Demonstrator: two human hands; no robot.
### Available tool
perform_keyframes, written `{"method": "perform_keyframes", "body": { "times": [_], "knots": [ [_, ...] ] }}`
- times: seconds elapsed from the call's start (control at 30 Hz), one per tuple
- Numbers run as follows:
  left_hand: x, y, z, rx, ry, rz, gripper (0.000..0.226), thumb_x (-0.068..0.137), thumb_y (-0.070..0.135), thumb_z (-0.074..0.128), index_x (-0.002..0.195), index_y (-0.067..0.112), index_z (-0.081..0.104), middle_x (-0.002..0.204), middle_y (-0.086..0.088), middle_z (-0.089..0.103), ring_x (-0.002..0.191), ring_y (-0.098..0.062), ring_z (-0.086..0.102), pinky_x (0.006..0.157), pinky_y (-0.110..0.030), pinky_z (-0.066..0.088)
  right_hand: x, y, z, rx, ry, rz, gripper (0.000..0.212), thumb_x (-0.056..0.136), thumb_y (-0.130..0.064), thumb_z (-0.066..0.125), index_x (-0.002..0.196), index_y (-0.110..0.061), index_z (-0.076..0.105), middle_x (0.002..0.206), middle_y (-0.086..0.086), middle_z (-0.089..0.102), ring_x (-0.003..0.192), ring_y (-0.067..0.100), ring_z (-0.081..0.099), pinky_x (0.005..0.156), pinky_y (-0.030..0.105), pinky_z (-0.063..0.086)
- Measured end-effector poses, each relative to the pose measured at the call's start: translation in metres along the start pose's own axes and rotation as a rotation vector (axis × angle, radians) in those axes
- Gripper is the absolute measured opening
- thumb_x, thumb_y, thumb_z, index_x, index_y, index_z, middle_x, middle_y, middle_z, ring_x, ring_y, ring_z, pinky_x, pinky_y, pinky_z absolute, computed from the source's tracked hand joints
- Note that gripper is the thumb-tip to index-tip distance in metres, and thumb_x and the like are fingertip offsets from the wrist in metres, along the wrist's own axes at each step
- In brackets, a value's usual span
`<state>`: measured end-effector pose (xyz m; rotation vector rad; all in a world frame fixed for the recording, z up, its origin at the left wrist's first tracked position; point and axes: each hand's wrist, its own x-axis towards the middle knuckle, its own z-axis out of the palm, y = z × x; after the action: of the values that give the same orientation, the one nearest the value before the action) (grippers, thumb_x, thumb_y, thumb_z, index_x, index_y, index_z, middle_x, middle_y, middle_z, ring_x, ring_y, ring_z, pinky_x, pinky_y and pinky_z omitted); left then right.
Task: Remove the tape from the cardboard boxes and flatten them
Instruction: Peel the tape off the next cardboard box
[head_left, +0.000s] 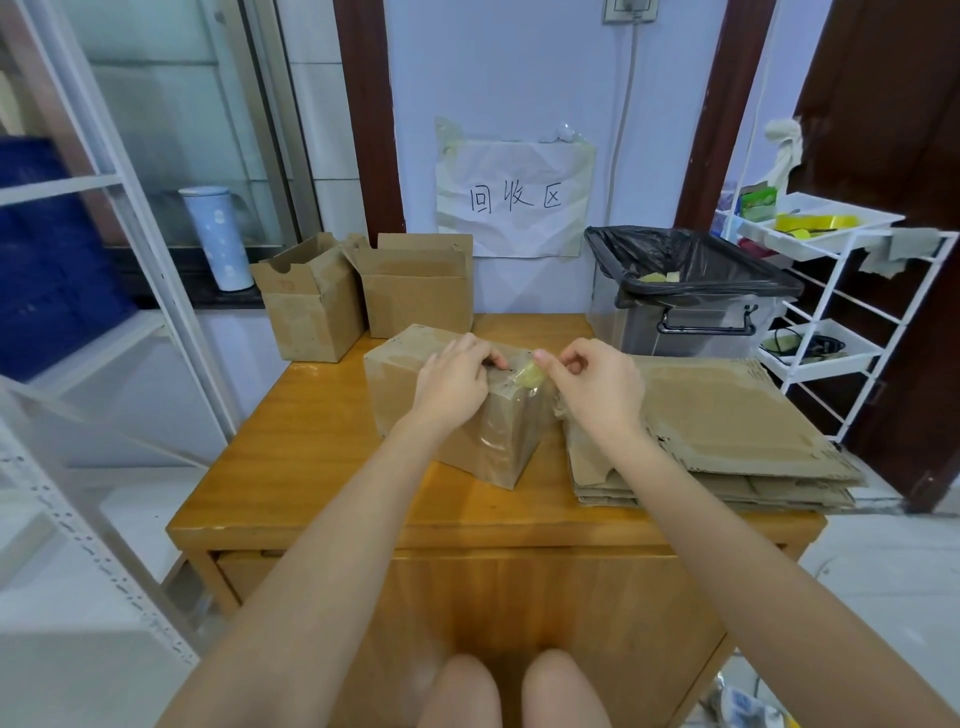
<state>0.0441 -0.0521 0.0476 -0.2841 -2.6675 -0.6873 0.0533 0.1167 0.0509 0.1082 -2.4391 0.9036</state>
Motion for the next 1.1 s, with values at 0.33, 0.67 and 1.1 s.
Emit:
{"method": "perform_keyframes", "body": {
  "times": [0.33,0.67,1.1],
  "knots": [
    [0.001,-0.001,0.002,0.008,0.010,0.009,0.039,0.093,0.003,0.034,0.109,0.025,0.062,0.119,0.005,0.054,0.116,-0.013,0.045,0.093,-0.029,0.031,0.002,-0.019,-0.005,0.050,-0.074,0.024,0.027,0.091,-0.040,0.061,0.082,-0.015,0.057,0.075,-0.005,0.057,0.078,0.016,0.055,0.062,0.027,0.037],
    [0.002,-0.003,0.002,0.050,0.009,0.001,0.039,0.093,0.005,0.034,0.121,0.018,0.058,0.122,0.000,0.053,0.116,-0.019,0.044,0.085,-0.028,0.027,-0.001,-0.034,-0.002,0.505,-0.337,-0.030,0.031,0.081,-0.014,0.075,0.107,-0.013,0.059,0.093,-0.012,0.057,0.083,-0.002,0.055,0.071,0.005,0.046],
    [0.005,-0.003,0.002,0.043,0.023,0.013,0.036,0.094,0.005,0.035,0.114,0.023,0.060,0.117,0.004,0.054,0.115,-0.015,0.044,0.084,-0.026,0.027,-0.016,-0.020,-0.002,0.584,-0.249,-0.134,0.025,0.088,-0.001,0.064,0.101,-0.018,0.051,0.089,-0.015,0.055,0.075,-0.004,0.057,0.072,0.009,0.047]
  ]
}}
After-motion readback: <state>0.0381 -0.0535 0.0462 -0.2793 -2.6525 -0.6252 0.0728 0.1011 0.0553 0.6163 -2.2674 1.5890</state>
